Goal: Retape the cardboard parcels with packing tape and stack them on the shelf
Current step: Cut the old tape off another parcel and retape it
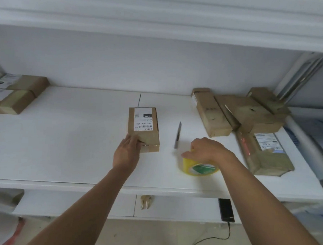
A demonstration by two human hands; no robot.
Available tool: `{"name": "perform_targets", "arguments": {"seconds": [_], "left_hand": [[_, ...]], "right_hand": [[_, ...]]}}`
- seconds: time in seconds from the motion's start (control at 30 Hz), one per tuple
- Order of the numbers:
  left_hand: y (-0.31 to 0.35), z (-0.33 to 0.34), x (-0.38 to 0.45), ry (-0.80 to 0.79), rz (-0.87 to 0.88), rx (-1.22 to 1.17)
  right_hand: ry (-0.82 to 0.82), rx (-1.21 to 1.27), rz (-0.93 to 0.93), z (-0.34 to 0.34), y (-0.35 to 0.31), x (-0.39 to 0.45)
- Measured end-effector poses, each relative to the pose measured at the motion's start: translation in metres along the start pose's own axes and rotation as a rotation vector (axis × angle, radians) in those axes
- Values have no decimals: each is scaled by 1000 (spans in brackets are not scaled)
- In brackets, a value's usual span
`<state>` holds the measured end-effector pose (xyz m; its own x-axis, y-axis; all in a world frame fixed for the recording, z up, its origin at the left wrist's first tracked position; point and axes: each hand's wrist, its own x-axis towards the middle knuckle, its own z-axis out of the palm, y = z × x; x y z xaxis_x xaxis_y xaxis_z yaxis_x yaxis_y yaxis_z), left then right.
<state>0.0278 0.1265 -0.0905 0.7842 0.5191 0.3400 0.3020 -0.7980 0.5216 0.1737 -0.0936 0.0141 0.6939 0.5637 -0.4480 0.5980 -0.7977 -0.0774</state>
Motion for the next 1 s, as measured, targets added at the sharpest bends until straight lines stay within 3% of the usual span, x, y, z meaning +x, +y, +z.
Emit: {"name": "perform_targets", "arguments": {"seconds": [0.13,0.2,0.3,0.5,0.67,1.0], "left_hand": [[38,13,-11,71,73,65],[60,25,-25,-78,148,-28],[80,50,-39,-417,109,-150],[91,68,-29,-606,44,-18],[91,66,-21,-678,-10,-34],[94,57,-20,-701,-56,-44]], "right_hand": [[57,148,-41,9,18,1],[95,198,-65,12,24,1],[133,239,-100,17,34,3],[147,417,-153,19,57,5],[66,711,-178,22,88,-1],[-28,1024,-239,31,130,-8]]}}
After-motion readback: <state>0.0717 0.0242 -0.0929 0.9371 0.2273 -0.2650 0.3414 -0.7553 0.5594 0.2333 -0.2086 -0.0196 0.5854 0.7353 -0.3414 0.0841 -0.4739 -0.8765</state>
